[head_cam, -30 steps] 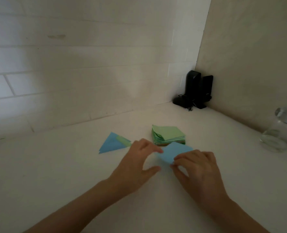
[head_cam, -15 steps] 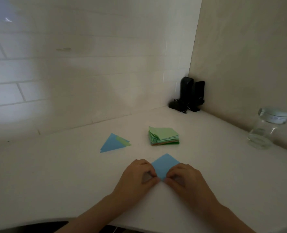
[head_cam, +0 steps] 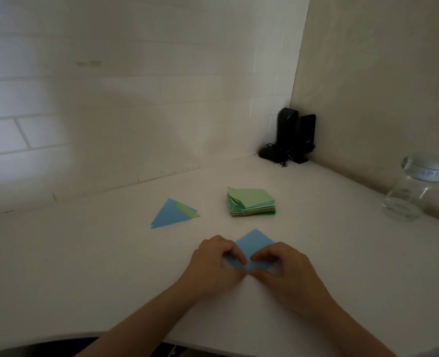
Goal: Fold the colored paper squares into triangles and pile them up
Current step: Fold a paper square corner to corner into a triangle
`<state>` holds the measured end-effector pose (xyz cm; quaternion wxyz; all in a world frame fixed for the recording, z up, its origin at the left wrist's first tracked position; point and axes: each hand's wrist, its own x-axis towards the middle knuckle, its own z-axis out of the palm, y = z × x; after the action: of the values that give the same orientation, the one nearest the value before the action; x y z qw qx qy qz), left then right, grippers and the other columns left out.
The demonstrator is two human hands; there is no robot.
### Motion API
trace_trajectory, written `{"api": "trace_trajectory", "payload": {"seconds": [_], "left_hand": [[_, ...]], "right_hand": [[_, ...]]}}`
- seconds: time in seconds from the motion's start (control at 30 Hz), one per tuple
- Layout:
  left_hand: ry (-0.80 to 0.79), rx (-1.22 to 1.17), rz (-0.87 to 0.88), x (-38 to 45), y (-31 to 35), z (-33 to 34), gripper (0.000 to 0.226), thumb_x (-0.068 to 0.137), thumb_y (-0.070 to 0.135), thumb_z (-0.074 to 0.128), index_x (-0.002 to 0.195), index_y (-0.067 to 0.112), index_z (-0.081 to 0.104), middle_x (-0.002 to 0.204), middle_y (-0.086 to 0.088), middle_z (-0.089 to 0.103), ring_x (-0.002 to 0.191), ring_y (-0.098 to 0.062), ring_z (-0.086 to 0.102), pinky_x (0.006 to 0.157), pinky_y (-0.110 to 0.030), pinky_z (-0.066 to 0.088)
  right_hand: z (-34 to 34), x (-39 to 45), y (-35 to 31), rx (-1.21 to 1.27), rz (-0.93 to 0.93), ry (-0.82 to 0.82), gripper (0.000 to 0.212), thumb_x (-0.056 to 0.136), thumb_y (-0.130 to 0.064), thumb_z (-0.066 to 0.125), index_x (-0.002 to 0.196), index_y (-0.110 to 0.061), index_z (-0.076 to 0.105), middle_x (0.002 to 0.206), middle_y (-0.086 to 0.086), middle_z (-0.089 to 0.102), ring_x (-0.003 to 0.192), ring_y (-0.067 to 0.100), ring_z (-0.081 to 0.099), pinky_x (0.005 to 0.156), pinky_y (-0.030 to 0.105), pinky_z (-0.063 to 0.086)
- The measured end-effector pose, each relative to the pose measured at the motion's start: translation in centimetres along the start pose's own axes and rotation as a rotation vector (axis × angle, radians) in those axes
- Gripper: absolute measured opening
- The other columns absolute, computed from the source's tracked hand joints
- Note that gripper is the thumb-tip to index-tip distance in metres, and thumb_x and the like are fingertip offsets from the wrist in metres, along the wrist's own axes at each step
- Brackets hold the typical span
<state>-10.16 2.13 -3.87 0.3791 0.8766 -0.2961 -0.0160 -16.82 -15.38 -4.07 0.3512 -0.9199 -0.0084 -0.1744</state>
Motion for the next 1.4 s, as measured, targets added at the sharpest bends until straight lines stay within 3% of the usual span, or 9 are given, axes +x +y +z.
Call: {"api": "trace_trajectory", "payload": {"seconds": [0.17, 0.3, 0.53, 0.67, 0.87, 1.0, 1.1, 1.23, 1.4], "left_hand": [[-0.088, -0.006, -0.052, 1.0, 0.0, -0.5, 0.03, 0.068, 0.022, 0.078, 0.083, 0.041, 0.059, 0.094, 0.01, 0.054, 0.091, -0.005, 0.051, 0.084, -0.019, 0.043], [-0.117, -0.049, -0.046, 1.0, -0.1, -0.8, 0.032, 0.067, 0.022, 0.076, 0.082, 0.044, 0.058, 0.098, 0.01, 0.057, 0.088, 0.0, 0.05, 0.074, -0.007, 0.037], [-0.181, 0.072, 0.175, -0.7, -1.0, -2.1, 0.038, 0.072, 0.044, 0.062, 0.11, 0.04, 0.056, 0.113, 0.02, 0.05, 0.107, 0.006, 0.04, 0.092, -0.005, 0.026], [-0.133, 0.129, 0.259, -1.3, -1.6, -2.1, 0.044, 0.078, 0.048, 0.056, 0.12, 0.038, 0.053, 0.123, 0.028, 0.047, 0.121, 0.004, 0.037, 0.104, -0.029, 0.031], [-0.107, 0.122, 0.278, -0.9, -1.5, -1.9, 0.039, 0.077, 0.05, 0.057, 0.115, 0.037, 0.057, 0.12, 0.03, 0.048, 0.119, 0.005, 0.039, 0.102, -0.037, 0.034], [-0.107, 0.134, 0.297, -0.7, -1.4, -2.0, 0.036, 0.079, 0.05, 0.059, 0.112, 0.036, 0.058, 0.117, 0.03, 0.049, 0.115, 0.004, 0.041, 0.101, -0.036, 0.036], [-0.104, 0.121, 0.304, -0.6, -1.5, -2.0, 0.035, 0.079, 0.051, 0.059, 0.111, 0.037, 0.059, 0.116, 0.031, 0.05, 0.115, 0.004, 0.042, 0.101, -0.036, 0.037], [-0.066, 0.116, 0.35, -0.6, -1.6, -2.1, 0.026, 0.083, 0.043, 0.059, 0.107, 0.033, 0.062, 0.11, 0.022, 0.059, 0.106, 0.001, 0.049, 0.096, -0.028, 0.04], [0.003, 0.152, 0.41, -0.4, -0.9, -1.5, 0.016, 0.089, 0.034, 0.056, 0.093, 0.024, 0.068, 0.096, 0.014, 0.064, 0.091, -0.003, 0.054, 0.083, -0.018, 0.043]], "right_hand": [[-1.0, 0.6, 0.5, -0.008, 0.032, -0.143, 0.026, 0.07, -0.019, 0.078, 0.079, -0.041, 0.066, 0.089, -0.018, 0.063, 0.092, -0.016, 0.051, 0.075, -0.002, 0.032], [-1.1, 0.4, 0.4, -0.008, 0.037, -0.138, 0.022, 0.072, -0.025, 0.077, 0.075, -0.043, 0.065, 0.089, -0.02, 0.063, 0.091, -0.012, 0.054, 0.077, -0.001, 0.033], [-0.4, 0.6, -1.5, -0.194, 0.093, -0.215, 0.022, 0.082, -0.045, 0.063, 0.067, -0.044, 0.047, 0.103, -0.015, 0.051, 0.1, 0.005, 0.05, 0.094, 0.031, 0.038], [-1.0, 1.1, -1.1, -0.071, 0.138, -0.253, 0.021, 0.082, -0.037, 0.066, 0.068, -0.043, 0.051, 0.099, -0.013, 0.057, 0.096, 0.007, 0.055, 0.094, 0.036, 0.042], [-0.6, 1.0, -1.1, -0.125, 0.089, -0.275, 0.018, 0.082, -0.045, 0.062, 0.071, -0.045, 0.048, 0.103, -0.02, 0.051, 0.103, 0.004, 0.048, 0.097, 0.036, 0.036], [-0.5, 0.4, -1.4, -0.139, 0.061, -0.274, 0.031, 0.061, -0.076, 0.044, 0.074, -0.047, 0.044, 0.103, -0.024, 0.046, 0.102, -0.001, 0.04, 0.089, 0.029, 0.028], [-0.6, 0.6, -1.3, -0.14, 0.057, -0.31, 0.016, 0.078, -0.057, 0.06, 0.069, -0.047, 0.05, 0.104, -0.022, 0.047, 0.104, -0.001, 0.042, 0.09, 0.03, 0.029], [-2.0, 1.8, -0.7, 0.018, 0.076, -0.265, 0.021, 0.083, -0.034, 0.067, 0.067, -0.043, 0.057, 0.095, -0.011, 0.06, 0.089, 0.007, 0.058, 0.081, 0.021, 0.044], [-2.6, 1.6, 0.0, -0.095, 0.052, -0.318, 0.012, 0.069, -0.061, 0.059, 0.059, -0.054, 0.057, 0.094, -0.024, 0.052, 0.095, 0.001, 0.053, 0.091, 0.034, 0.043]]}}
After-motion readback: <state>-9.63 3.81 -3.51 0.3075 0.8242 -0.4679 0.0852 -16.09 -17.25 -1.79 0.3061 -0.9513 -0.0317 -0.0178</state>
